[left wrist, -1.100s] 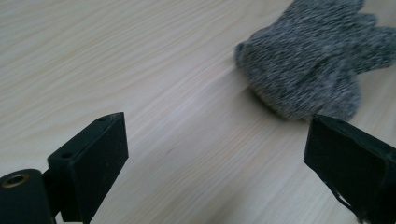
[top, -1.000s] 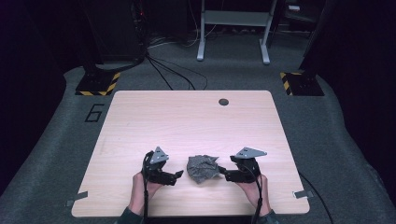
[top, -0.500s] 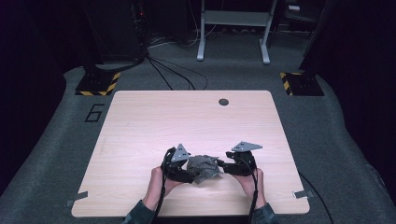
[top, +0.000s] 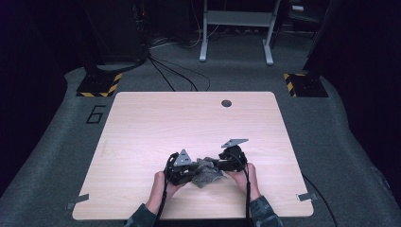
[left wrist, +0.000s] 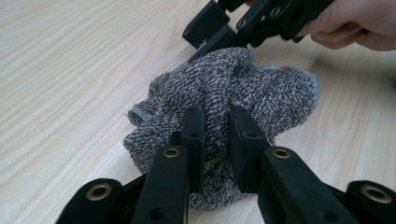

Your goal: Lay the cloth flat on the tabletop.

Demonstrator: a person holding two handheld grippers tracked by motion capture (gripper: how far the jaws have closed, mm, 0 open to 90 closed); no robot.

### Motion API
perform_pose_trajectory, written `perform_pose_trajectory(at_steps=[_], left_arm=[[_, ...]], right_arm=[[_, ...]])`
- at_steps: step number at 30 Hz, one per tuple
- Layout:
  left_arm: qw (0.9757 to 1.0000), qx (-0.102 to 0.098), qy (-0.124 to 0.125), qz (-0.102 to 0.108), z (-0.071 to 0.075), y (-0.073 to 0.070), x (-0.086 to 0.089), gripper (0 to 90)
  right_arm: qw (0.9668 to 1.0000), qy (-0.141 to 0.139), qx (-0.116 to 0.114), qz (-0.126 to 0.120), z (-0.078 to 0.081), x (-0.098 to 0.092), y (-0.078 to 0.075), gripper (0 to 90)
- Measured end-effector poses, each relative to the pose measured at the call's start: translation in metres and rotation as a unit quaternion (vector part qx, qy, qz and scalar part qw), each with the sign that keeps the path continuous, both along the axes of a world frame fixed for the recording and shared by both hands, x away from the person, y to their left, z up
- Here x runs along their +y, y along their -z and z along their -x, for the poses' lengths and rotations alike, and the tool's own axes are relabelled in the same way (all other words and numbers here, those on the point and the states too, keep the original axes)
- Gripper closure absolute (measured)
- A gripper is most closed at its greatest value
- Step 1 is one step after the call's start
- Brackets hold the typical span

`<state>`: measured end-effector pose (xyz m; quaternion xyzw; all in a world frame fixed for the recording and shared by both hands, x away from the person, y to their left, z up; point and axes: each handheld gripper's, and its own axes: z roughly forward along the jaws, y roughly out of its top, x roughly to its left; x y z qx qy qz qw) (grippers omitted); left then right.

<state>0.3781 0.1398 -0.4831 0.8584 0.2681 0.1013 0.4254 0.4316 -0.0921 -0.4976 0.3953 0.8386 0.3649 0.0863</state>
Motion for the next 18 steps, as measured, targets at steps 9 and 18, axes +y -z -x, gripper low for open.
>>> perform_pose_trajectory(at_steps=[9,18], left_arm=[[0.9997,-0.007,-0.017,0.015,0.006,0.0,0.018,80.6],[0.9977,-0.011,-0.049,0.046,0.01,-0.002,0.045,80.6]], right_arm=[[0.9979,-0.014,-0.022,0.059,0.006,0.014,0.013,84.6],[0.9971,-0.008,-0.031,0.069,0.009,0.012,0.012,87.4]])
